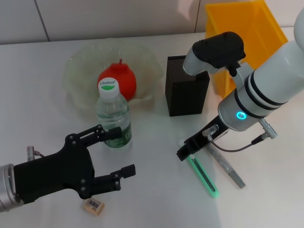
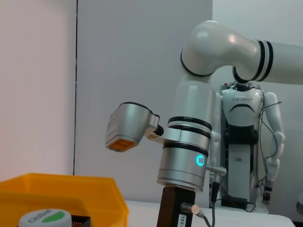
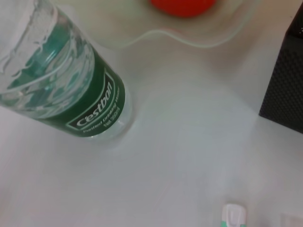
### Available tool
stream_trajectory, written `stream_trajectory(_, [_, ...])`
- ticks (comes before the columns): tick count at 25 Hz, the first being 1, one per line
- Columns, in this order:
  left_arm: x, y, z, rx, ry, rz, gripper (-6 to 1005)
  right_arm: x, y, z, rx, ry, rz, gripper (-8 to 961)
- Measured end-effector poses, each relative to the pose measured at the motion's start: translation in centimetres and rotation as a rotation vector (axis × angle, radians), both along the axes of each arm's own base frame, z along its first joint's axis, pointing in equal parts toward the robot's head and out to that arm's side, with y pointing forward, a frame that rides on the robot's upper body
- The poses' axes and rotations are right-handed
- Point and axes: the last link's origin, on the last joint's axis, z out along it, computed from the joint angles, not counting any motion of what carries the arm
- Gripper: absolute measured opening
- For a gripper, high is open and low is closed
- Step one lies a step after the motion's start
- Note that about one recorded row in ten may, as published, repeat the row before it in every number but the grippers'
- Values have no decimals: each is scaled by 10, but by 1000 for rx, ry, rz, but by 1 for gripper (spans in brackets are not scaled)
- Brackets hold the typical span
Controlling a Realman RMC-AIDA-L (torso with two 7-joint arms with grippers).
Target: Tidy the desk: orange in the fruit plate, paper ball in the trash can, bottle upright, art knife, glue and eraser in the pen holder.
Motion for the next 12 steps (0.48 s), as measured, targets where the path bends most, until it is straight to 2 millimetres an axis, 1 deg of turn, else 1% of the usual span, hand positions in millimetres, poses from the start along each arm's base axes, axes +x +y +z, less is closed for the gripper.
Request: stream_trajectory(12, [0,0,0,-5,-1,3,799,1,0,-1,-9,-16,4,522])
